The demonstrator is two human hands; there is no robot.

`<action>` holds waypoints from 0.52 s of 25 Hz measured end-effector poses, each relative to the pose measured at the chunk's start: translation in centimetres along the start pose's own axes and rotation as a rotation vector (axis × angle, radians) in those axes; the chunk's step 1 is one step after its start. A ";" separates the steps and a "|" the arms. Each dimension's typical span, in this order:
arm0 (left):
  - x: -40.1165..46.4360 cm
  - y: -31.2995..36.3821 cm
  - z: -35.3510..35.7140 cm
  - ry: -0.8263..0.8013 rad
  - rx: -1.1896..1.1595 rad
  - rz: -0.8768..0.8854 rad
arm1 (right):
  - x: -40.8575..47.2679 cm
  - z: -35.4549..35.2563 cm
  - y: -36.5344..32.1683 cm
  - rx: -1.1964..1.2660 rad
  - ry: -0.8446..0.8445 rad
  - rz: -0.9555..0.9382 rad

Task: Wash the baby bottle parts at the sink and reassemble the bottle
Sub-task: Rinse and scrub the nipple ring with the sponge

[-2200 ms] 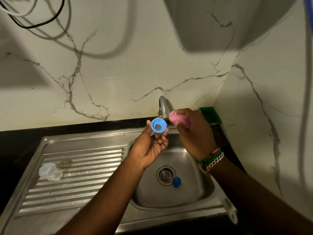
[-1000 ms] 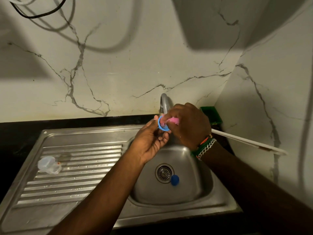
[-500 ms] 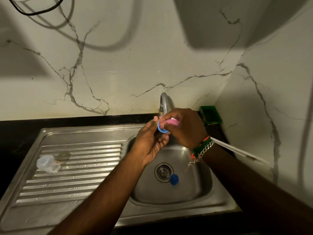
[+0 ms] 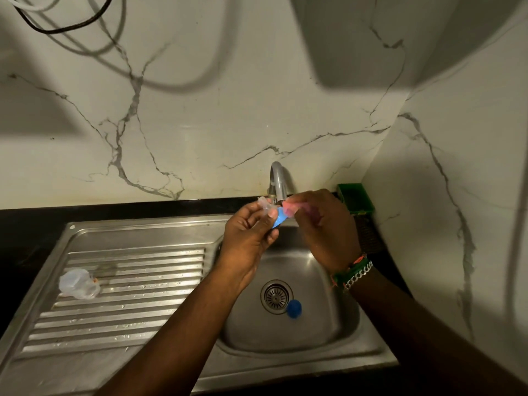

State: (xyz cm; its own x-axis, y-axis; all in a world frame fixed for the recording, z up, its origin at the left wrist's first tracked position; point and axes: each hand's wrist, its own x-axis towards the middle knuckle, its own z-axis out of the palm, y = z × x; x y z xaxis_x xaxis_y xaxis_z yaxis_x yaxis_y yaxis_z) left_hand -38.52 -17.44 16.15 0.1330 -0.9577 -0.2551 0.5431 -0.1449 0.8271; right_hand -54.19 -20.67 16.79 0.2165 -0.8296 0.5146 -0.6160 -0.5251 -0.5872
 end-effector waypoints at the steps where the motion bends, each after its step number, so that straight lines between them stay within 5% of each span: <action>1: 0.0 -0.1 0.1 -0.005 0.014 0.005 | 0.1 0.0 0.0 0.007 0.010 0.015; 13: -0.4 -0.2 0.6 -0.008 -0.140 -0.119 | 0.0 -0.1 -0.5 0.078 -0.021 0.020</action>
State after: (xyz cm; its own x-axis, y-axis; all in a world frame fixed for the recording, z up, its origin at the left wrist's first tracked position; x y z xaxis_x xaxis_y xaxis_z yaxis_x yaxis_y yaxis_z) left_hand -39.20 -17.19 16.37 0.0548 -0.9378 -0.3429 0.6647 -0.2220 0.7134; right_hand -53.97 -20.32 17.18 0.2214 -0.8436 0.4893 -0.5596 -0.5208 -0.6447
